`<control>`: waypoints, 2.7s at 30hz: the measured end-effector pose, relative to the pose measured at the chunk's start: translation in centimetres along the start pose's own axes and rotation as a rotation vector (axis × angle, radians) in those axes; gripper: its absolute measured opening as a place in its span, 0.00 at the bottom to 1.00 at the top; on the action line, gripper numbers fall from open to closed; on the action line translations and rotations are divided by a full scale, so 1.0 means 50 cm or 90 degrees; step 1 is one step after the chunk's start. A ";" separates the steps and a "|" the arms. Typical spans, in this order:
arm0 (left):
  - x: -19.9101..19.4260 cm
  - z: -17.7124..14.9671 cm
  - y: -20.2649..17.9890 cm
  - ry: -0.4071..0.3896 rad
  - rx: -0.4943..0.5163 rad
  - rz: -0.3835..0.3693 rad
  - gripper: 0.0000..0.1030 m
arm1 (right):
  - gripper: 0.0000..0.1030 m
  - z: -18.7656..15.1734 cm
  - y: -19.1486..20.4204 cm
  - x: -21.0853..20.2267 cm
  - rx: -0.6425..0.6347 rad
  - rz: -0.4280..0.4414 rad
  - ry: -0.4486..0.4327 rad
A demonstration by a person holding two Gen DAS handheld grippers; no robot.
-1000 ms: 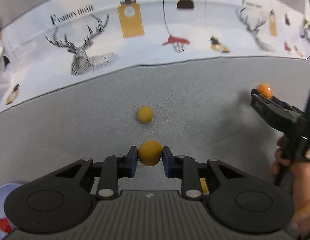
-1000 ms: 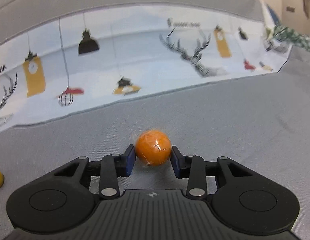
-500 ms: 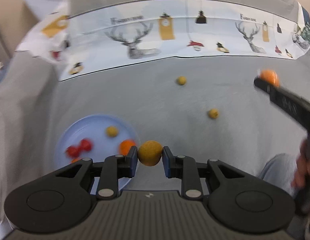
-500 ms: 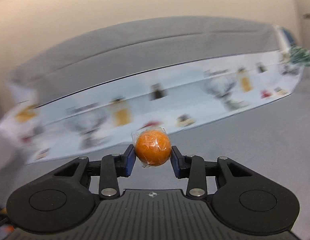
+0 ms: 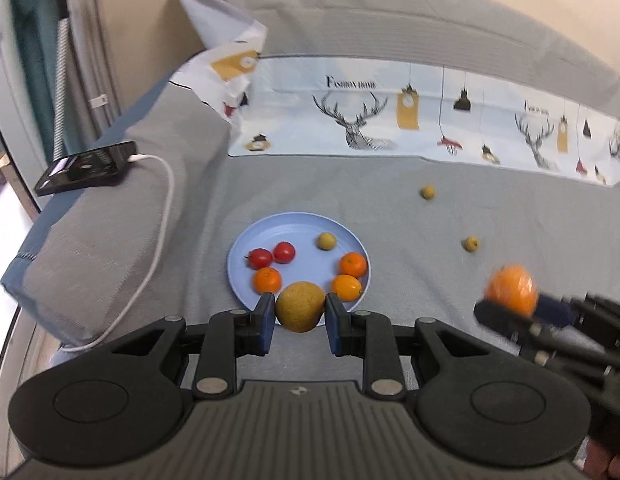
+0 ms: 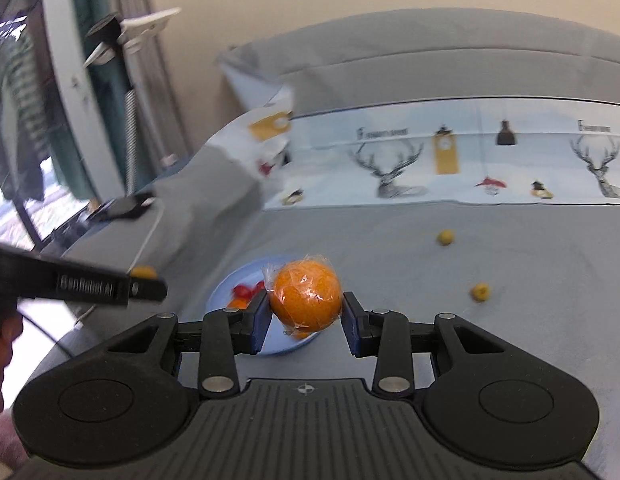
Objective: Organize fruits
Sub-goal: 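Carry the yellow fruit and wrapped tangerine over the blue plate with both tools, then lower the wrapped tangerine onto the plate and open the right tool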
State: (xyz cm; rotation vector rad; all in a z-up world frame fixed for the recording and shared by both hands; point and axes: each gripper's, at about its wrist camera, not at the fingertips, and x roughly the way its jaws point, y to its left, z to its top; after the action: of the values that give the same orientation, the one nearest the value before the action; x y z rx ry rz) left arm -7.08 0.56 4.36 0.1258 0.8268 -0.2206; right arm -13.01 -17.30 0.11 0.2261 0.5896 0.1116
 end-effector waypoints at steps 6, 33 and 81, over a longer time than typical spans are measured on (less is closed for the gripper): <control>-0.040 -0.011 0.027 -0.038 -0.022 -0.007 0.29 | 0.38 -0.009 0.058 -0.045 -0.054 -0.012 -0.017; -0.044 -0.021 0.058 -0.051 -0.046 -0.026 0.29 | 0.38 -0.007 0.102 -0.043 -0.096 -0.027 -0.005; 0.194 0.041 0.055 0.065 -0.038 -0.030 0.29 | 0.38 -0.003 0.083 0.190 -0.106 -0.026 0.108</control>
State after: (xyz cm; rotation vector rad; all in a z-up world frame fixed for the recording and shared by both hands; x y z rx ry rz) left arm 1.44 1.41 -1.38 0.0621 0.9381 -0.2354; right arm -5.42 -11.64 -4.11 0.0434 0.7498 0.1397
